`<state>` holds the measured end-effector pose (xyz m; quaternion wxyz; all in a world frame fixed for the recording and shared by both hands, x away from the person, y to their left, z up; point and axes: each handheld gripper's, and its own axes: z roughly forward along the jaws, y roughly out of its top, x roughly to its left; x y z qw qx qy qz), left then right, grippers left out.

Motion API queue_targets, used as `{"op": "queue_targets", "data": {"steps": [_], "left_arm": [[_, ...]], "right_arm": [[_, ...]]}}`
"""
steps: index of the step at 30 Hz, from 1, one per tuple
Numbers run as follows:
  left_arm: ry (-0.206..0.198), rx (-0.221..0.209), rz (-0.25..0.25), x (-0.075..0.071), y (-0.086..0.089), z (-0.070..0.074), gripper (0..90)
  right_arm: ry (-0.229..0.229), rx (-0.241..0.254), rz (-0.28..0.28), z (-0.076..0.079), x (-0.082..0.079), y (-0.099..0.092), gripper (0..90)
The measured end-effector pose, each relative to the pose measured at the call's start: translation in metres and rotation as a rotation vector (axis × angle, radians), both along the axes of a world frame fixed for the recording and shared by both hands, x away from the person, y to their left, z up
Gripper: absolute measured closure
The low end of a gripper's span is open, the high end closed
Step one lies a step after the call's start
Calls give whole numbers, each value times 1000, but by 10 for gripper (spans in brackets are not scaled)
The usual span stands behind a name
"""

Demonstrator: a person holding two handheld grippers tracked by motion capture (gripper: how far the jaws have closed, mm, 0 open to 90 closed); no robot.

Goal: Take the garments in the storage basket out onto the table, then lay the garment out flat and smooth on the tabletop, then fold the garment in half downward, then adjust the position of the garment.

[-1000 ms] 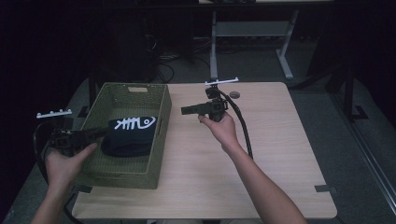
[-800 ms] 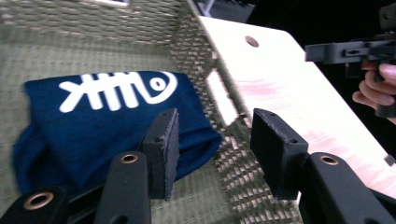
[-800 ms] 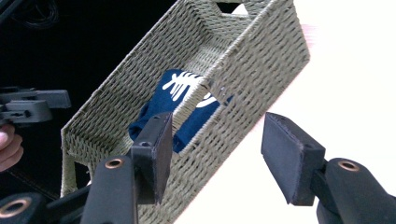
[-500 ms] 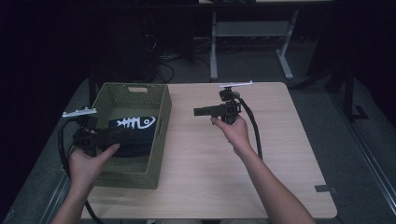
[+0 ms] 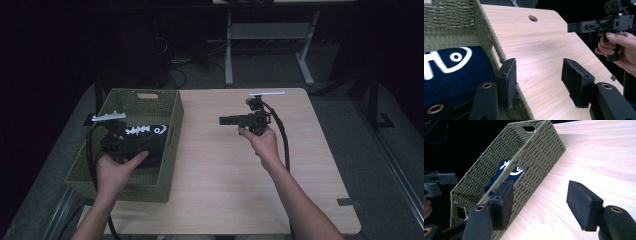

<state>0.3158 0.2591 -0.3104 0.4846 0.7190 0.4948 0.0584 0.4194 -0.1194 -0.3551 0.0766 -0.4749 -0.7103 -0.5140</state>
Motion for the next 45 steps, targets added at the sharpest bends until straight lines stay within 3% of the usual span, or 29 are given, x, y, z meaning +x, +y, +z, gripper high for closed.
{"op": "queue_targets", "data": {"steps": [11, 23, 45], "left_arm": [[1, -36, -63, 6, -27, -4, 379], [3, -60, -126, 11, -56, -8, 360], [11, -66, -164, 19, -77, -12, 349]], "right_arm": [[10, 9, -28, -7, -6, -21, 346], [26, -3, -83, -18, -18, -58, 334], [38, -15, -138, -28, -29, -93, 331]]}}
